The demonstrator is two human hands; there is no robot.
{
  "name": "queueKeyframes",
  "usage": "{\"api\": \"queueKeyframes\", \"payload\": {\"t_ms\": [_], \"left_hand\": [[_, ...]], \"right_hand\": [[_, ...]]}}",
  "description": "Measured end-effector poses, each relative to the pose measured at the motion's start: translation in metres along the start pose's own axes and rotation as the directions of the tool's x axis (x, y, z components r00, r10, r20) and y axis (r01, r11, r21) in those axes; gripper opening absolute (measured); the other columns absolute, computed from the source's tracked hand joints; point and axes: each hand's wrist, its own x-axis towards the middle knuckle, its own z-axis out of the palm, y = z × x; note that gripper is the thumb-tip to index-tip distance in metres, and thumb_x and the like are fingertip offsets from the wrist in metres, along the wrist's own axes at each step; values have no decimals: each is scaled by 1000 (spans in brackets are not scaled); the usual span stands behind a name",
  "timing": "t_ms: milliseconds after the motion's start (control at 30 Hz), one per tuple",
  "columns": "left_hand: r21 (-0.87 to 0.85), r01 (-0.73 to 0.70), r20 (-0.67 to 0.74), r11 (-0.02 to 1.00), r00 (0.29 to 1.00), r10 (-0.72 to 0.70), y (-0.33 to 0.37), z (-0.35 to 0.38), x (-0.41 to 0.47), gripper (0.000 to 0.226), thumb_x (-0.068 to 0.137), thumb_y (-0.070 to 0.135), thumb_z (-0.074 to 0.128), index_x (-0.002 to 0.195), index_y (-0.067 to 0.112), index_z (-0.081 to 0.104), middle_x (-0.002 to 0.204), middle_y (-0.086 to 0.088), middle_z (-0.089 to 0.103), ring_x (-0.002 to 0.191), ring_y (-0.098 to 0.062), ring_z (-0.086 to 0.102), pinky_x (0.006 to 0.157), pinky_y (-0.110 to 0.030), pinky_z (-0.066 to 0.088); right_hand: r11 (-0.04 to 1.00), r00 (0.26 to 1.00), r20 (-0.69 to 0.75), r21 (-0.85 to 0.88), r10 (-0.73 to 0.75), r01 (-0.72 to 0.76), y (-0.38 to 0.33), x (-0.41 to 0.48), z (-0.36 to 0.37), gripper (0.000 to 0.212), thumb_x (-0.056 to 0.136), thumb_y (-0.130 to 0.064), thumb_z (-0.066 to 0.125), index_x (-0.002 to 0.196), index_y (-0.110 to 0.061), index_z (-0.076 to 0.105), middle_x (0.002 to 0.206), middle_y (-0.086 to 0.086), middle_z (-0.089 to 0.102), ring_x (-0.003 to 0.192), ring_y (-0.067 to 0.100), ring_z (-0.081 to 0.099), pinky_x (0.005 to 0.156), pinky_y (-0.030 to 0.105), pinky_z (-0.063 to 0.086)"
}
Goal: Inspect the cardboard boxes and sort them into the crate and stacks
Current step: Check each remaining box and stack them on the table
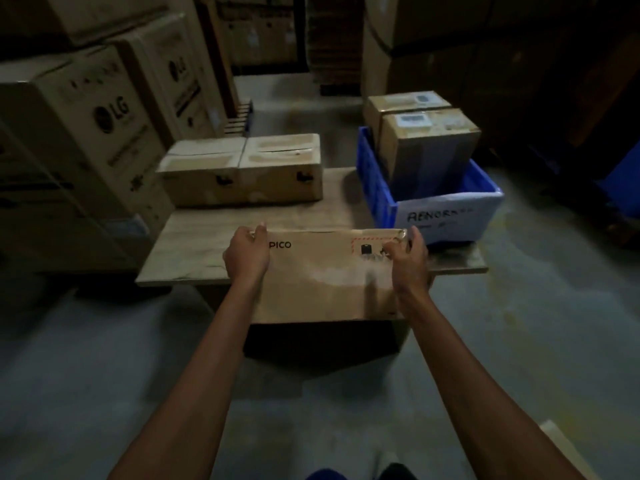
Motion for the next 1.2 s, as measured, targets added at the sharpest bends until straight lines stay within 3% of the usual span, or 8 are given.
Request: {"api": "queueKeyframes", "payload": {"t_ms": [100,233,367,567,733,867,1000,1200], "left_hand": [[-87,40,-50,995,998,-45,-7,-3,22,30,99,43,54,97,14,63,96,-3,65,93,-25,60,78,-36,48],[-192,77,4,978,997,-78,-30,10,63,14,96,26,60,105,16,65,106,-4,65,101,-23,60,83,-35,49],[-244,124,89,962,991,-105,-58,35,100,23,95,15,61,117,20,62,122,-5,63,113,-21,59,96,-40,52],[-232,179,144,956,978,-148,-91,58,130,41,95,2,59,135,8,57,134,-7,57,122,-22,54,99,-30,45],[-174,192,149,966,975,-167,-105,65,150,43,97,1,56,138,11,56,138,-9,57,124,-22,54,103,-34,46],[-105,140,148,985,981,-124,-107,64,176,44,98,-2,52,140,8,53,141,-9,54,124,-15,49,109,-33,41],[-26,78,163,997,984,-72,-116,60,211,44,98,-1,49,141,8,53,144,-10,53,133,-24,49,110,-31,37],[26,6,226,1000,974,-12,-127,48,250,41,99,3,51,139,12,56,144,-10,53,133,-26,49,109,-32,38]], "right_hand": [[999,999,27,2,33,-34,-4,20,27,99,68,-58,62,157,-34,26,151,5,33,134,30,44,108,57,43],[997,993,94,-37,76,-73,7,62,51,89,82,-42,66,158,-25,25,151,10,29,132,30,44,109,52,43],[986,967,197,-76,160,-148,27,104,71,76,94,-29,67,158,-27,26,154,9,27,130,29,46,108,50,45],[962,913,321,-182,252,-202,51,135,93,68,93,-27,68,153,-28,36,150,7,36,119,23,55,100,44,52],[944,896,348,-276,274,-181,65,147,116,58,94,-24,68,147,-23,44,148,8,32,119,21,51,98,37,49],[938,896,360,-314,260,-146,66,157,139,60,95,-23,68,149,-22,42,141,4,33,119,20,50,99,37,49],[926,906,358,-366,228,-89,63,164,169,64,91,-29,71,148,-23,43,144,5,38,112,18,53,105,44,49],[835,940,272,-550,205,-24,56,171,211,61,93,-33,68,146,-20,41,146,11,38,104,22,54,98,42,50]]}}
